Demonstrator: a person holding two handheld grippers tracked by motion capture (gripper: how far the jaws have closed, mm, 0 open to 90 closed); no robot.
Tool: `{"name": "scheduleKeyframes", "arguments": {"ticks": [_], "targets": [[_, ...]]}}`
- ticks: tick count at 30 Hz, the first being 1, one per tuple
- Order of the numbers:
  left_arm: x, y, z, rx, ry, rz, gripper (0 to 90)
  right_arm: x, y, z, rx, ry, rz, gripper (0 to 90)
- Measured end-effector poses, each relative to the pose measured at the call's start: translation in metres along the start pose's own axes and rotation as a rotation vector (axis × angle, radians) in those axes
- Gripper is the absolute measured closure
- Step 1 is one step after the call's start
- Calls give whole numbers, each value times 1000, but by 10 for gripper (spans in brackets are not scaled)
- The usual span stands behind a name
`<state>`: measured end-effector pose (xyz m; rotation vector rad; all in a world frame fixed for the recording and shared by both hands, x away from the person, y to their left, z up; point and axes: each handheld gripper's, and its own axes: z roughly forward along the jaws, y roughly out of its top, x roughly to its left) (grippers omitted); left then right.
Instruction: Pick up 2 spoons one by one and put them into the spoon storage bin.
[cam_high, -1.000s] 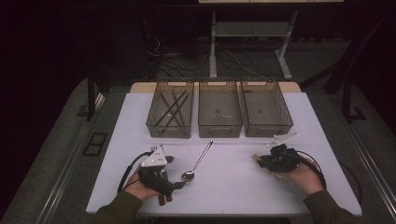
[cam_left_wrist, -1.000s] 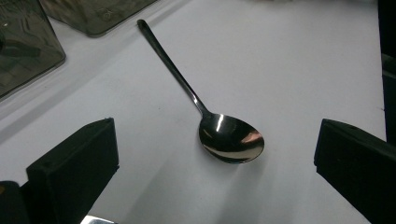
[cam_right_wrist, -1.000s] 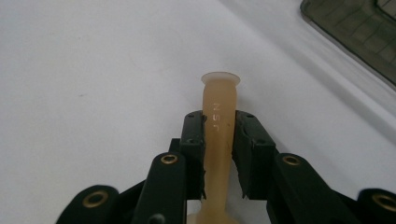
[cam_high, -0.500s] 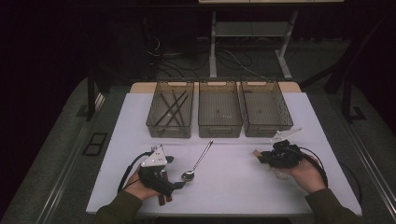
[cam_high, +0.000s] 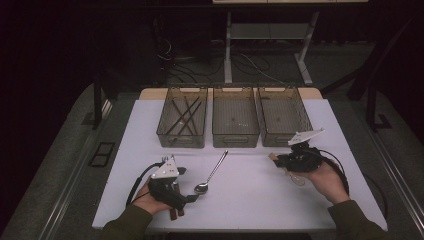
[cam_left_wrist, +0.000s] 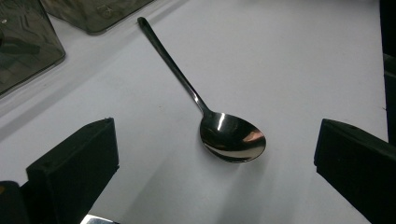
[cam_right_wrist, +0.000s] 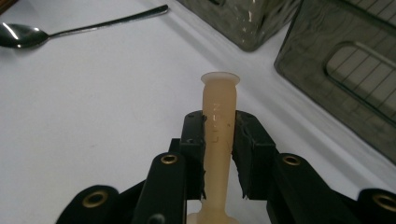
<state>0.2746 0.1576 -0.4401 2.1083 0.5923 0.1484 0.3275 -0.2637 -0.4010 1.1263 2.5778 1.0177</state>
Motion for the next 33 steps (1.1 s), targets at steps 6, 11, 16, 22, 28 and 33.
{"name": "scheduleKeyframes", "arguments": {"ticks": [6, 11, 16, 22, 28, 33], "targets": [[0, 0, 0, 0, 2, -2, 0, -1, 7, -3, -22, 12, 7, 744], [0, 0, 0, -1, 1, -2, 0, -2, 16, -6, -46, 23, 6, 744], [0, 0, 0, -1, 1, -1, 0, -1, 26, -7, -61, 29, 6, 744], [-1, 0, 1, -11, 3, -12, 0, -1, 39, -4, -70, 26, -10, 744], [0, 0, 0, -9, 2, -11, 0, -5, 55, 0, -88, 31, 6, 743], [0, 0, 0, -9, 0, -9, 0, -7, 72, 3, -95, 28, 5, 744]]}}
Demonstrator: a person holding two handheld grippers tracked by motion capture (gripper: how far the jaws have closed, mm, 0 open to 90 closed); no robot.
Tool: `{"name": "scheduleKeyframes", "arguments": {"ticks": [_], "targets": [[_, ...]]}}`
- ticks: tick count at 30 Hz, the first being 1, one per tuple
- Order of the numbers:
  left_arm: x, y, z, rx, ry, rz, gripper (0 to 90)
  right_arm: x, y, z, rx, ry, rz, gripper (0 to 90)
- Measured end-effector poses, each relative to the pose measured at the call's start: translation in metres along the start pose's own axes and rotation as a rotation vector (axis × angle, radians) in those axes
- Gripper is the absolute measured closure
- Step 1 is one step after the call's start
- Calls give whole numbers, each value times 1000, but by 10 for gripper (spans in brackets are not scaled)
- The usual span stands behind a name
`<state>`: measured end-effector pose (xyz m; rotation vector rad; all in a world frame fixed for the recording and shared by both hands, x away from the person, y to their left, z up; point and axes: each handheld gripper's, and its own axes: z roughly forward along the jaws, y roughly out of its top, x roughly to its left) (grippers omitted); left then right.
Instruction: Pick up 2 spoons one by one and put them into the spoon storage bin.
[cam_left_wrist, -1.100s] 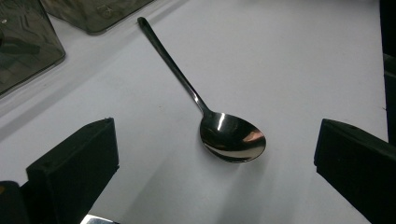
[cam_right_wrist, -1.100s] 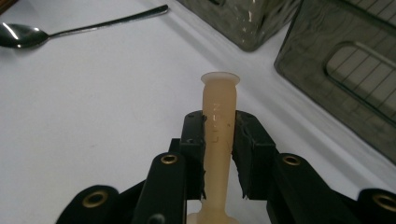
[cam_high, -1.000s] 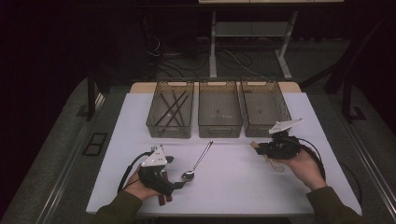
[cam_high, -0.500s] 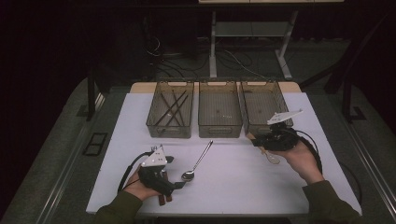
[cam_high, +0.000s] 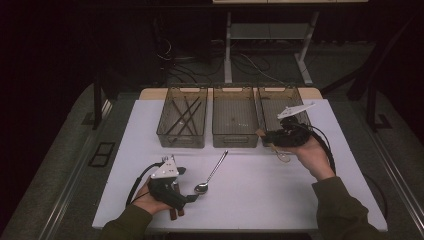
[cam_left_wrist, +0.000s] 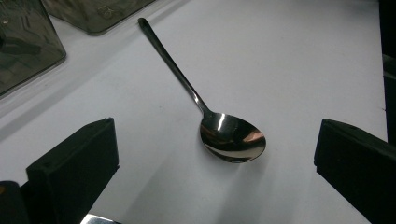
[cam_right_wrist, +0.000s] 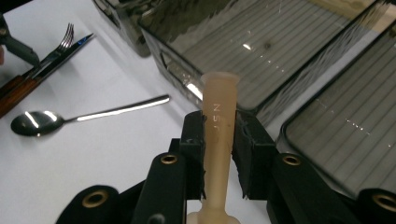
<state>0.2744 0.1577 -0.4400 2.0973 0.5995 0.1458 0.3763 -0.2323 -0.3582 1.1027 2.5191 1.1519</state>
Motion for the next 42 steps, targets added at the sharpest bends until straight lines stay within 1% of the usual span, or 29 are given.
{"name": "scheduleKeyframes", "arguments": {"ticks": [5, 14, 16, 17, 21, 26, 29, 32, 34, 36, 38, 42], "targets": [[0, 0, 0, -1, -2, -1, 0, -1, 17, 5, 4, -5, -12, 743], [-1, 0, 0, -10, -5, -7, 0, -7, 43, 19, 6, -9, 1, 743], [0, 0, 0, -7, -5, -3, 0, -8, 48, 22, 8, -9, 6, 743], [-1, 0, 0, -12, -5, -10, 0, -9, 52, 24, 7, -10, 3, 743], [-1, 0, 0, -10, -10, -8, 0, -12, 65, 31, 7, -12, 9, 743], [-1, 1, -1, -11, -10, -6, 0, -15, 81, 40, 2, -17, 5, 742], [-1, 1, -1, -16, -13, -10, 0, -18, 87, 47, -3, -14, 10, 742], [-1, 1, -1, -16, -13, -3, 0, -19, 91, 56, 6, -26, 7, 742], [-1, 1, -1, -27, -14, -8, 0, -21, 92, 62, 15, -26, 5, 742], [0, 1, -1, -20, -15, 1, 0, -24, 93, 69, 29, -34, 3, 742], [0, 1, -1, -19, -16, 2, 0, -26, 94, 74, 31, -33, 14, 743], [0, 1, -2, -21, -17, 3, 0, -29, 98, 83, 37, -34, 18, 743]]}}
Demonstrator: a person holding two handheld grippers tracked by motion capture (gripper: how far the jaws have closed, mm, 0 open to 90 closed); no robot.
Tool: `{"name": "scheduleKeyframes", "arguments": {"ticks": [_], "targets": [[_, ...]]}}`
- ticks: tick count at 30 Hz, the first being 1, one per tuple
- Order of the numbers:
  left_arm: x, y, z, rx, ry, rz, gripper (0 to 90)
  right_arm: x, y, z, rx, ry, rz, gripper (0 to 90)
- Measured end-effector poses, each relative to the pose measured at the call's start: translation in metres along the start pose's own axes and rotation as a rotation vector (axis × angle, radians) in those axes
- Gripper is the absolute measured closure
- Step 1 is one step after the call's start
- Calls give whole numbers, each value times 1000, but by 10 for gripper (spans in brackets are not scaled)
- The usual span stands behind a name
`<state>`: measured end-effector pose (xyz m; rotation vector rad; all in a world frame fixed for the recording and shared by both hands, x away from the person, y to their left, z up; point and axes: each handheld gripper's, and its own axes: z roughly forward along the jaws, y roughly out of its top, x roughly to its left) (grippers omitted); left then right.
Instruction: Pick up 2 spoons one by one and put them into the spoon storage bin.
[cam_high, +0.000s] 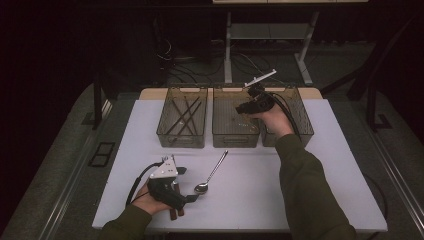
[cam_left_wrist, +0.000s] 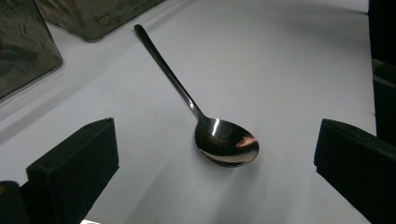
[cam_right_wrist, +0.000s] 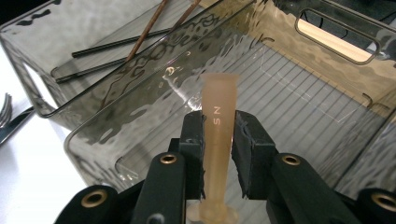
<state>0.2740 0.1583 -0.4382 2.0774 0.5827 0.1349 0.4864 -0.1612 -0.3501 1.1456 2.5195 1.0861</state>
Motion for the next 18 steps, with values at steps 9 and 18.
{"name": "scheduleKeyframes", "arguments": {"ticks": [9, 18], "targets": [[-1, 0, 0, -3, -5, -3, 0, 2, -1, 22, 58, -4, -3, 742], [0, 0, 0, 0, -2, 6, 0, 2, -9, 34, 120, 9, 0, 619]]}}
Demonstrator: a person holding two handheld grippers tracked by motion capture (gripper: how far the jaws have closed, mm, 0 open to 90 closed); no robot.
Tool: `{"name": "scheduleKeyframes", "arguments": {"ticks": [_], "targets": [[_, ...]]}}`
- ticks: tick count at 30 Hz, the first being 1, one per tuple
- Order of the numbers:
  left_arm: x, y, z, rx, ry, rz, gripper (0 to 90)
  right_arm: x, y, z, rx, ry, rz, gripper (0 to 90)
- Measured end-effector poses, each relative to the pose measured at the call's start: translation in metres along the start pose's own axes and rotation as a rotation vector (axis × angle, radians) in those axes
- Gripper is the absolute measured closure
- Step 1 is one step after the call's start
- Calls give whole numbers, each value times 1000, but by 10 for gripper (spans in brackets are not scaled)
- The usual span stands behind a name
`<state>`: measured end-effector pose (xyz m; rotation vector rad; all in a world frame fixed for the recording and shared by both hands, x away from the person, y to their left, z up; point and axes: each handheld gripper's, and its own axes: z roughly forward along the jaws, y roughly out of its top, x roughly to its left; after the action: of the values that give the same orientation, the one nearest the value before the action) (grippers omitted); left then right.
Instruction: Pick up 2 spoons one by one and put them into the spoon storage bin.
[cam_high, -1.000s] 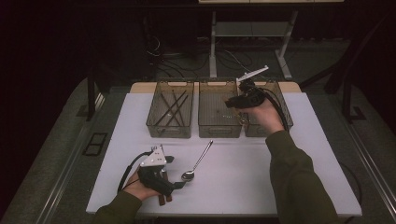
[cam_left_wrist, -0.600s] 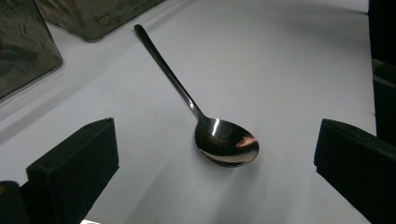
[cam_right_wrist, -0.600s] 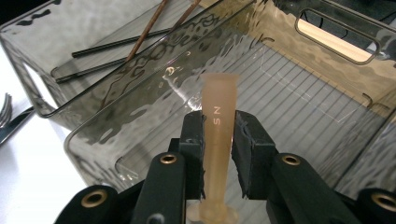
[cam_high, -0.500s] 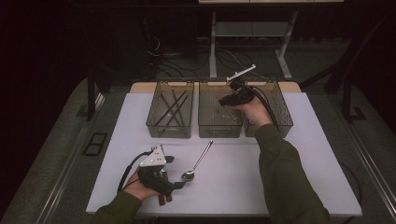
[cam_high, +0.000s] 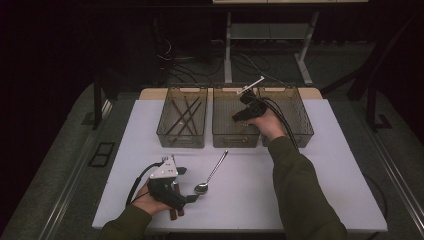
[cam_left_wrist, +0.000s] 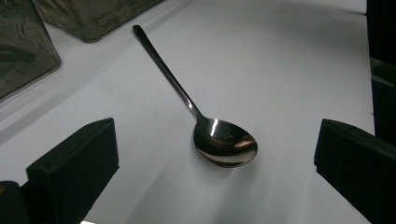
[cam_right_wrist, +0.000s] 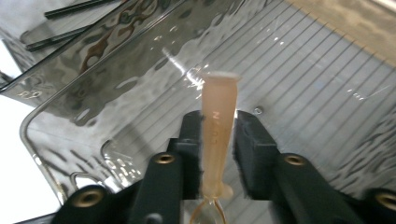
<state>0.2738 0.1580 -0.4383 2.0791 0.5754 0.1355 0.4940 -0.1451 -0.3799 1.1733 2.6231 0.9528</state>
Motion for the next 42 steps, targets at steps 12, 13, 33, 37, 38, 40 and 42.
{"name": "scheduleKeyframes", "arguments": {"ticks": [12, 13, 33, 37, 38, 40, 42], "targets": [[0, 0, 0, 2, 2, -3, 0, 5, -7, -27, -132, 18, 0, 348], [0, 0, 0, 4, 1, -4, 0, 4, -9, -30, -143, 40, 1, 327], [1, -1, 1, 26, 20, -2, 0, 22, -67, -91, -239, 17, -39, 202], [1, -1, 1, 29, 22, 1, 0, 26, -84, -96, -240, 11, -48, 189], [1, -1, 1, 27, 23, -1, 0, 27, -87, -96, -245, 8, -49, 189], [1, -1, 1, 30, 25, 1, 0, 29, -97, -99, -250, 9, -50, 170], [1, -1, 1, 28, 27, -3, 0, 31, -104, -101, -257, 10, -53, 142]]}}
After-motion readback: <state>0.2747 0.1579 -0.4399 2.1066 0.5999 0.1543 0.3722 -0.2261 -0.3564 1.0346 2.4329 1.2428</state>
